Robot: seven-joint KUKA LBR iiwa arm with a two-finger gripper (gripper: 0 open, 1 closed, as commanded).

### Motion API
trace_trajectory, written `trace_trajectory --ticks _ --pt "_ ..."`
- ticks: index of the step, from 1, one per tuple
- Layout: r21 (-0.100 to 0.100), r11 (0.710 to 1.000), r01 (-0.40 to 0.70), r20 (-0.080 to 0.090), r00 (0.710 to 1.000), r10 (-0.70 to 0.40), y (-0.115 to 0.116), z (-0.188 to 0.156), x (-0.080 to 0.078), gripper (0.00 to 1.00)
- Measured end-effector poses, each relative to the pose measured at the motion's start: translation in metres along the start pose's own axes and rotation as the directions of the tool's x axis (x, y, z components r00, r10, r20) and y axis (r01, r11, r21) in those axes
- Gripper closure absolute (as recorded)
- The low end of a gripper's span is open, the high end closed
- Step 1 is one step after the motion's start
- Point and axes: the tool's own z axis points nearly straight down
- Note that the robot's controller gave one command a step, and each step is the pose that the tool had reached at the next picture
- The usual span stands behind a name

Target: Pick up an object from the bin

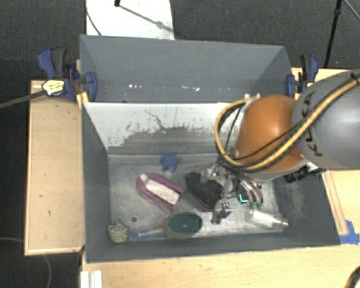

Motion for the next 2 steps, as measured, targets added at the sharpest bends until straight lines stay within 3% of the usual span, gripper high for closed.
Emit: trace_trajectory --ticks 1,2 --pt "0.001 0.991 0.134 0.017 0.991 -0.134 0.016 0.060 -0.045 0.00" --pt "0.003 0.966 0.260 0.012 0.966 -0.260 0.109 0.061 -0.017 0.00"
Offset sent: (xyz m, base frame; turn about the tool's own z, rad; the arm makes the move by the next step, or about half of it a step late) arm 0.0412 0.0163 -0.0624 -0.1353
